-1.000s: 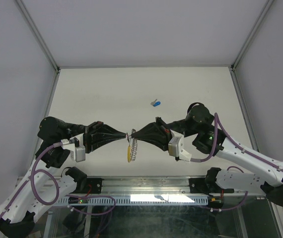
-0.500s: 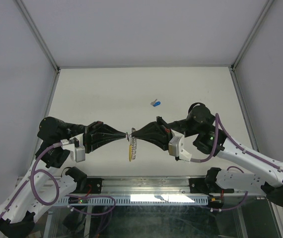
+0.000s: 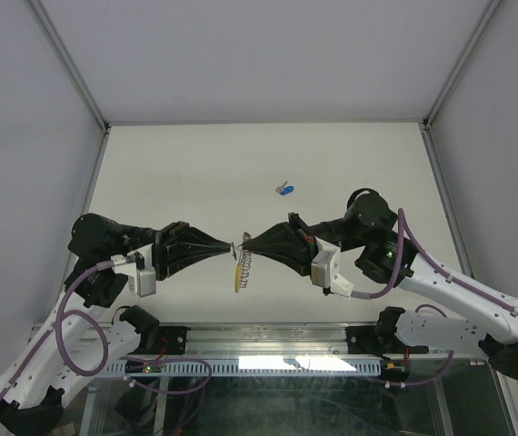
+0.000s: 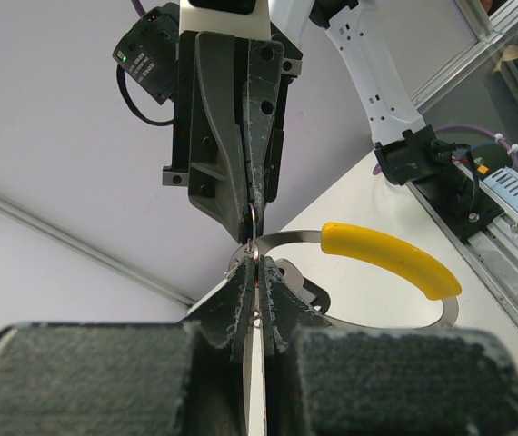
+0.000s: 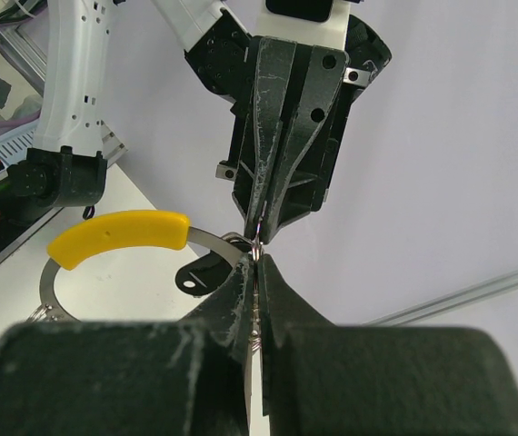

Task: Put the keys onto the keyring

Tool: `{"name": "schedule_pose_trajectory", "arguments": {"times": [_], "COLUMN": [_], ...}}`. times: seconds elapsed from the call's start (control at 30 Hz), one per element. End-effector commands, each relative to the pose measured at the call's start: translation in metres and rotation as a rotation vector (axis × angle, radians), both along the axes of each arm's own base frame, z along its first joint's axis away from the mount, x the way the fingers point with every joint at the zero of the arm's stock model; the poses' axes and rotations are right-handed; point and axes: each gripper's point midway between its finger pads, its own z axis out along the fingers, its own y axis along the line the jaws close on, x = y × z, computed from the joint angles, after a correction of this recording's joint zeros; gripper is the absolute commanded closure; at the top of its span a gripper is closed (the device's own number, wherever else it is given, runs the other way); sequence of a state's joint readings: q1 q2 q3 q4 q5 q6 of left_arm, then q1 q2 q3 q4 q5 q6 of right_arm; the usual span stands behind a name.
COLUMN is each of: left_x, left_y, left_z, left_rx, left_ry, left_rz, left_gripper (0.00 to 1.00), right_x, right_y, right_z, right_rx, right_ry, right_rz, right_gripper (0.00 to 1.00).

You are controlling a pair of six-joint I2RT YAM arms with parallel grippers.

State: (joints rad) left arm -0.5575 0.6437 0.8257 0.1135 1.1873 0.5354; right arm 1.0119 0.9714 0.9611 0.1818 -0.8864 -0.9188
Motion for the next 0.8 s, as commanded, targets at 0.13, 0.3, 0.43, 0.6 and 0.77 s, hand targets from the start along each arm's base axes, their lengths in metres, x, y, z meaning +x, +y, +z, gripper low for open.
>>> {"name": "schedule_pose_trajectory", "arguments": {"times": [0.13,0.3,0.43,0.6,0.77], "left_x": [-0.0088,-0.0095,-0.0093,-0.0094,-0.0096], "left_y": [0.0017,0.002,0.002,0.002,0.0021], "left_z": [0.0192,0.0189,0.019,0.019,0.0191], "left_rx": [-0.032,-0.032,-0.032,-0.032,-0.032], "left_ry": [-0.069,-0.067,-0.067,-0.066,-0.065], "left_rz": [-0.026,-0.027,-0.026,-0.027,-0.027], "left_gripper": [1.0,1.0,1.0,1.0,1.0], "right_x": [-0.005,-0.0053,-0.0046,-0.0054,-0.0059], "right_y": [-0.006,-0.005,-0.0041,-0.0029,-0.002], "right_z": [0.0314,0.0306,0.0307,0.0306,0.0303], "right_rx": [0.084,0.082,0.083,0.082,0.083], "right_ry": [-0.051,-0.048,-0.049,-0.047,-0.047], "right_rz": [0.001,0.006,0.007,0.013,0.017], "right_gripper": [1.0,1.0,1.0,1.0,1.0]}}
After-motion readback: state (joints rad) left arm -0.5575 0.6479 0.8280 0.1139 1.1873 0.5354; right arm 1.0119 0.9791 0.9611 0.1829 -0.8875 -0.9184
